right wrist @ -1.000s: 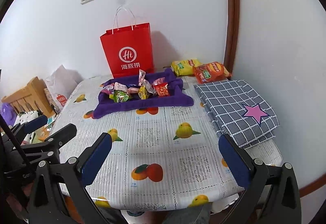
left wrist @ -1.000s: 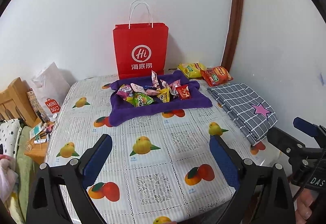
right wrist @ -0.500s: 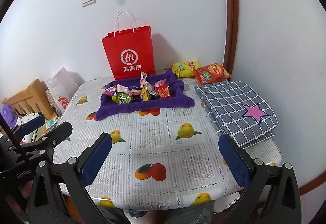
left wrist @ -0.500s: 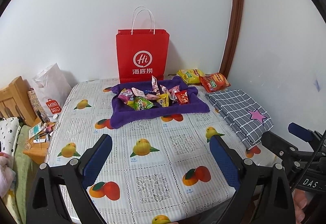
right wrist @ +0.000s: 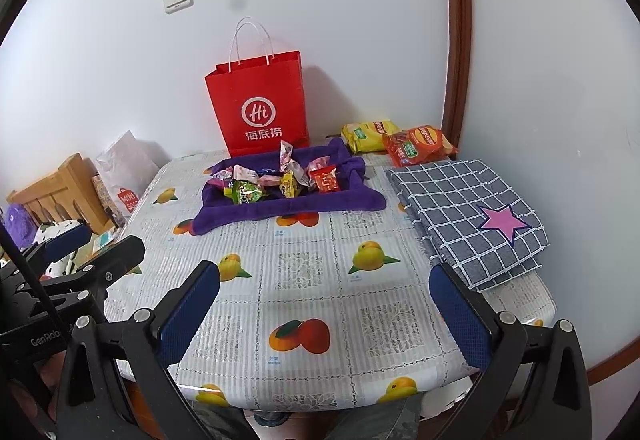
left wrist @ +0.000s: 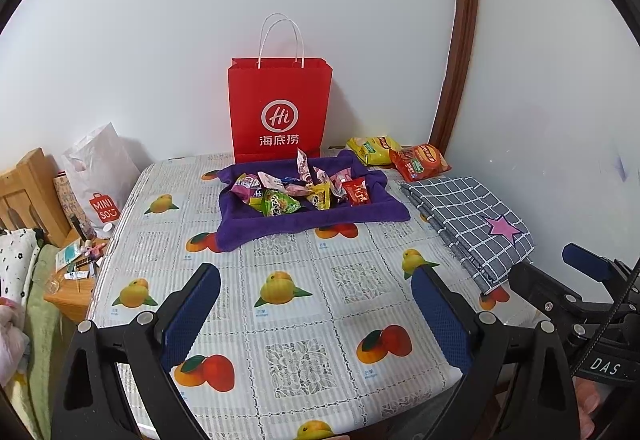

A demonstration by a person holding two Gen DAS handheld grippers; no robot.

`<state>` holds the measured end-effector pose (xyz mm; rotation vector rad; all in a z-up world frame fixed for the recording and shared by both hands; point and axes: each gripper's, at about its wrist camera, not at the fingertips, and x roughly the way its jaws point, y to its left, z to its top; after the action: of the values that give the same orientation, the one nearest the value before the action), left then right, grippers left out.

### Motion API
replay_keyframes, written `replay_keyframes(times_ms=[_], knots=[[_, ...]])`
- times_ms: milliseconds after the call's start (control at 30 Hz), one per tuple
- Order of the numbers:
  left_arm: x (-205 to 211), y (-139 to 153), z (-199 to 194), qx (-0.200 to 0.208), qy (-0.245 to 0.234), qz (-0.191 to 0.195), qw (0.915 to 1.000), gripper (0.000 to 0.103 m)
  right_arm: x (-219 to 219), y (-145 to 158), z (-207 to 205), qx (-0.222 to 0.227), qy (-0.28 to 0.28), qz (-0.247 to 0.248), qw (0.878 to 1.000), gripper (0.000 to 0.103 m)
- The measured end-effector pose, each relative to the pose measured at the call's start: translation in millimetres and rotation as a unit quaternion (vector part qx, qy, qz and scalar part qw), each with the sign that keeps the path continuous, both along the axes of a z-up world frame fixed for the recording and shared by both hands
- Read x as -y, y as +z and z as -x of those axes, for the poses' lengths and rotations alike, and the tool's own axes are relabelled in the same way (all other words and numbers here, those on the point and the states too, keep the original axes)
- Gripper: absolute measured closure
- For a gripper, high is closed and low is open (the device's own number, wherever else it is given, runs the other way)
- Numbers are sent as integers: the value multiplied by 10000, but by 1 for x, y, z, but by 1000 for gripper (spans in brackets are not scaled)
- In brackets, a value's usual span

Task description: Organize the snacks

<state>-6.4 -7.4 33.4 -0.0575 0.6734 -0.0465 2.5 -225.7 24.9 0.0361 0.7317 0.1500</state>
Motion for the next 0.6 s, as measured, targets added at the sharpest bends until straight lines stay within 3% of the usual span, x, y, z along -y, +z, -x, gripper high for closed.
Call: replay_keyframes(times_ms=[600], knots=[[1,-2,0,-34,-30,26,10000,6,-1,-2,1,-24,9,-1,10000,0]])
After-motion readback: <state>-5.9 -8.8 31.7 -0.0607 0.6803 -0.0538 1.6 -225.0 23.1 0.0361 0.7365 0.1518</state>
